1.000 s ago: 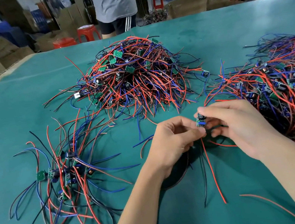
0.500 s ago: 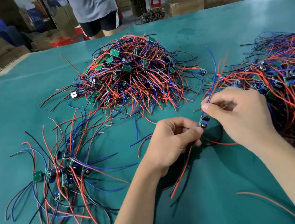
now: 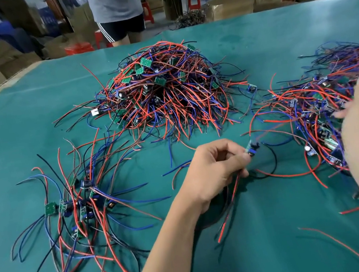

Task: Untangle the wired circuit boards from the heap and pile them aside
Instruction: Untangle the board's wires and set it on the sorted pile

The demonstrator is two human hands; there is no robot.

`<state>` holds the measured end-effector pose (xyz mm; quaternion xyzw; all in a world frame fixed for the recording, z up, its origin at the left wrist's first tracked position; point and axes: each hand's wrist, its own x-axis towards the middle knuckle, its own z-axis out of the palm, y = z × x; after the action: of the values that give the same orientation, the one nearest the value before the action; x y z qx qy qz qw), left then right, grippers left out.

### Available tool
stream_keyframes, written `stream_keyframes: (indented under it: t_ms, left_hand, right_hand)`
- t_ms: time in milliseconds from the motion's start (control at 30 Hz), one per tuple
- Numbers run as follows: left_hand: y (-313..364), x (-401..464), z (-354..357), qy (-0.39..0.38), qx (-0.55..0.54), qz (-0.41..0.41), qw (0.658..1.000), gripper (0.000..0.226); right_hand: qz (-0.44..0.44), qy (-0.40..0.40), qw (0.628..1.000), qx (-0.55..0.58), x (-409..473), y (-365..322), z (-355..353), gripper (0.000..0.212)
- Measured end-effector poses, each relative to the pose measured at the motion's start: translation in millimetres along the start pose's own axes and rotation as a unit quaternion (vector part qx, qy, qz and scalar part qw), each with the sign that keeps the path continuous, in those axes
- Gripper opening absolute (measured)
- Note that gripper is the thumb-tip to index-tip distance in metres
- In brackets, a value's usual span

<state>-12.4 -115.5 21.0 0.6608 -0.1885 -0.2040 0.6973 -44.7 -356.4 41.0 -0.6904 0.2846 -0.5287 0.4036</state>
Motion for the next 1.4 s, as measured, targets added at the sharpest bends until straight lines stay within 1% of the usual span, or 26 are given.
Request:
stream_keyframes:
  t_ms: [67, 100, 167, 200, 233, 267, 300, 333, 433, 500, 533, 633, 733, 800, 900, 967, 1033, 1100, 1167, 1233, 1267, 1333, 1367, 1400]
  left_hand:
    - [-1, 2, 0, 0.042, -0.043, 0.003, 0.998, 0.017]
    - [-2, 3, 1, 0.057, -0.058, 0.004, 0.997, 0.017]
    - [-3, 4, 1, 0.073, -0.077, 0.007, 0.994, 0.016]
    - [-4, 4, 0, 0.076, -0.081, 0.008, 0.994, 0.015]
    - [-4, 4, 0, 0.074, -0.082, 0.01, 0.994, 0.015]
    - [-4, 4, -1, 0.072, -0.082, 0.011, 0.994, 0.016]
    - [-4, 4, -1, 0.071, -0.079, 0.013, 0.994, 0.018]
    - [-4, 3, -2, 0.069, -0.071, 0.014, 0.995, 0.018]
    - [-4, 3, -2, 0.042, -0.047, 0.01, 0.998, 0.014]
    - [-4, 2, -2, 0.019, -0.038, 0.008, 0.999, 0.014]
    - [-3, 2, -2, 0.011, -0.034, 0.009, 0.999, 0.015]
    - [-2, 1, -1, -0.007, -0.014, 0.009, 1.0, 0.014]
    - [-1, -1, 2, -0.037, 0.008, 0.003, 0.999, 0.015]
    - [1, -3, 5, -0.06, 0.018, -0.007, 0.998, 0.015]
    - [3, -6, 8, -0.075, 0.023, -0.021, 0.997, 0.013]
    - [4, -6, 8, -0.067, 0.017, -0.023, 0.997, 0.013]
    - [5, -7, 8, -0.055, 0.018, -0.023, 0.998, 0.013]
    - [6, -6, 9, -0.05, 0.017, -0.019, 0.998, 0.015]
    - [6, -7, 10, -0.048, 0.011, -0.018, 0.999, 0.023]
    - [6, -8, 9, -0.041, 0.01, -0.008, 0.999, 0.043]
    - [5, -9, 9, -0.03, 0.013, 0.001, 0.999, 0.048]
    - [7, -12, 9, -0.009, 0.012, 0.008, 1.0, 0.046]
    - [8, -13, 9, -0.01, 0.008, 0.009, 1.0, 0.046]
    - [8, -12, 9, -0.019, 0.009, 0.009, 1.0, 0.045]
  right_hand:
    - [0.02, -0.028, 0.999, -0.016, -9, -8, 3, 0.016]
    - [0.009, -0.069, 0.997, -0.029, -19, -12, 7, 0.019]
    - [-0.015, -0.203, 0.979, -0.022, -48, -24, 18, 0.034]
    - [-0.019, -0.28, 0.96, -0.004, -62, -31, 22, 0.038]
    - [-0.027, -0.348, 0.937, 0.014, -75, -37, 25, 0.038]
    - [-0.047, -0.396, 0.917, 0.027, -84, -39, 28, 0.032]
    - [-0.068, -0.418, 0.905, 0.037, -87, -40, 29, 0.021]
    - [-0.078, -0.423, 0.901, 0.049, -87, -39, 30, 0.014]
    - [-0.076, -0.422, 0.899, 0.09, -75, -35, 26, 0.026]
    - [-0.075, -0.423, 0.895, 0.124, -73, -37, 24, 0.025]
    - [-0.073, -0.411, 0.898, 0.139, -71, -36, 24, 0.025]
    - [-0.072, -0.344, 0.925, 0.144, -64, -36, 23, 0.02]
    - [-0.052, -0.253, 0.954, 0.154, -52, -36, 18, 0.021]
    - [-0.044, -0.195, 0.967, 0.157, -43, -40, 14, 0.017]
    - [-0.019, -0.116, 0.973, 0.199, -33, -54, 7, 0.013]
    - [0.011, -0.12, 0.963, 0.24, -30, -72, 3, 0.005]
    - [0.029, -0.155, 0.951, 0.265, -32, -98, 3, 0.009]
    - [0.02, -0.219, 0.933, 0.284, -43, -124, 13, 0.011]
    - [0.002, -0.326, 0.901, 0.285, -63, -153, 32, 0.015]
    - [-0.016, -0.444, 0.857, 0.26, -89, -182, 61, 0.014]
    - [-0.038, -0.493, 0.839, 0.226, -102, -194, 76, 0.019]
    - [-0.118, -0.571, 0.804, 0.117, -121, -210, 103, 0.044]
    - [-0.161, -0.599, 0.783, 0.051, -126, -210, 116, 0.056]
    - [-0.207, -0.61, 0.764, -0.021, -126, -206, 129, 0.062]
